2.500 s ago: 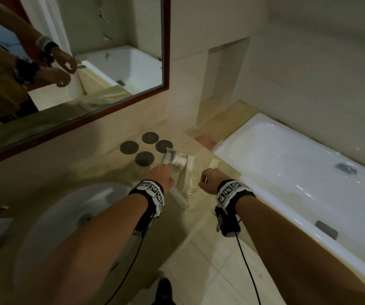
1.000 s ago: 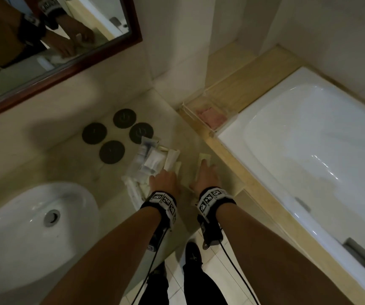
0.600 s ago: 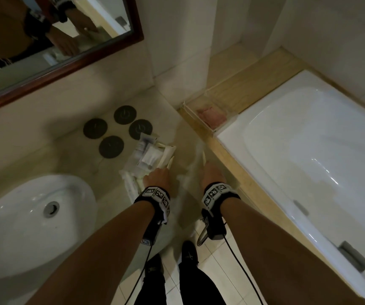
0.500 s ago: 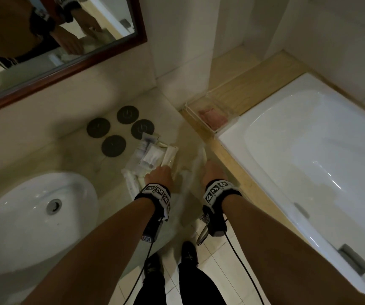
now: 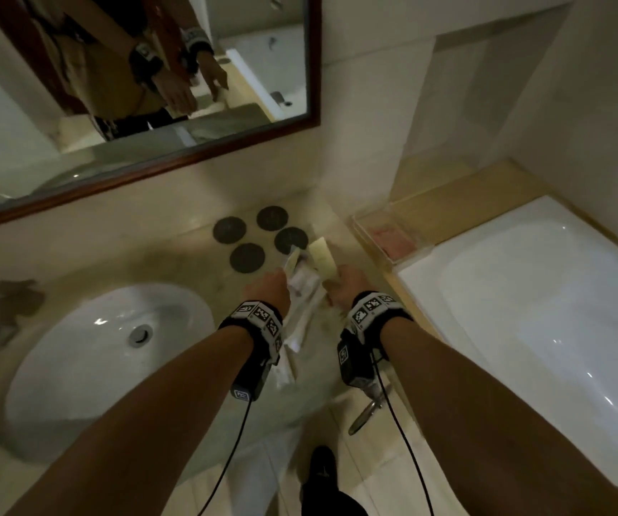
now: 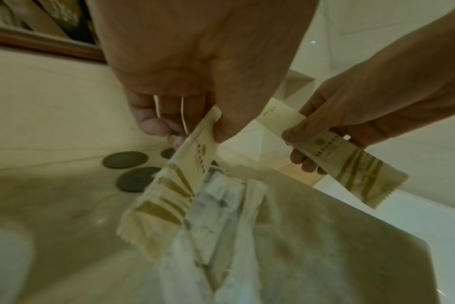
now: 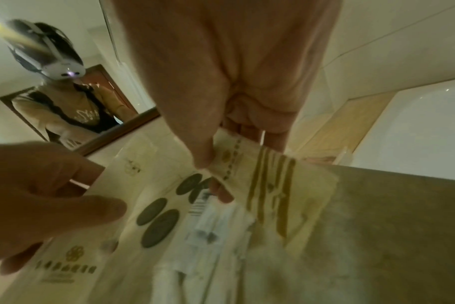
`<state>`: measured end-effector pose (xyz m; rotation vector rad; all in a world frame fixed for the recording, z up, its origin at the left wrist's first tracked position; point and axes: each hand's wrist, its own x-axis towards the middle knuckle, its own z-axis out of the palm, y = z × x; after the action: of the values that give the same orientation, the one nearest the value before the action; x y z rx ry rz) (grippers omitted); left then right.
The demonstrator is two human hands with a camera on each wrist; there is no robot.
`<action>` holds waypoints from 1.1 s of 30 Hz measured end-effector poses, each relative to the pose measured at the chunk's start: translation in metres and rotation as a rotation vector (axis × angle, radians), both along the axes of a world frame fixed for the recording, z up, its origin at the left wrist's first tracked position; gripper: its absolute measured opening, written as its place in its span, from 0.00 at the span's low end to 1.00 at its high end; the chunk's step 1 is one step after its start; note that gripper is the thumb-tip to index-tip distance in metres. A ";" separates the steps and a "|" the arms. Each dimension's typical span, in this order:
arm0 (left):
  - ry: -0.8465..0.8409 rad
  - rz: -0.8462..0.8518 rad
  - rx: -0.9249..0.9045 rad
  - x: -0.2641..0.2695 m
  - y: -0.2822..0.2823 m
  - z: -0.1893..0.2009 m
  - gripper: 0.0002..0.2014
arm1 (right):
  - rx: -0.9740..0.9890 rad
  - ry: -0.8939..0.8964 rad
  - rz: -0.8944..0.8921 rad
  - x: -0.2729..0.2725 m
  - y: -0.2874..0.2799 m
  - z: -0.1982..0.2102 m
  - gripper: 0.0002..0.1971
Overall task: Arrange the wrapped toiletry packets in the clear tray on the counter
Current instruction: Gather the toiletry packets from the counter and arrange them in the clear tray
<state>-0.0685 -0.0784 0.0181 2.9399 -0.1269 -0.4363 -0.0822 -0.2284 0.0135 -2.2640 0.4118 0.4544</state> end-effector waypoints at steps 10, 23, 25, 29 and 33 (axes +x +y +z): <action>-0.022 0.232 0.037 -0.055 0.190 0.053 0.19 | 0.241 -0.031 0.347 -0.030 0.175 0.067 0.11; -0.023 0.534 0.027 -0.200 0.453 0.074 0.17 | 0.315 0.152 0.729 -0.120 0.433 0.078 0.12; -0.017 0.572 0.042 -0.217 0.482 0.075 0.16 | 0.265 0.135 0.762 -0.131 0.466 0.079 0.07; -0.023 0.663 0.038 -0.239 0.531 0.078 0.14 | 0.081 0.050 0.903 -0.133 0.522 0.077 0.15; -0.012 0.751 -0.033 -0.249 0.572 0.073 0.14 | -0.023 -0.018 1.010 -0.127 0.567 0.071 0.27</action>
<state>-0.3174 0.4931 0.0916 2.6798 0.9176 -0.2851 -0.2095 0.3381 0.0845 -2.3563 -0.7920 0.9123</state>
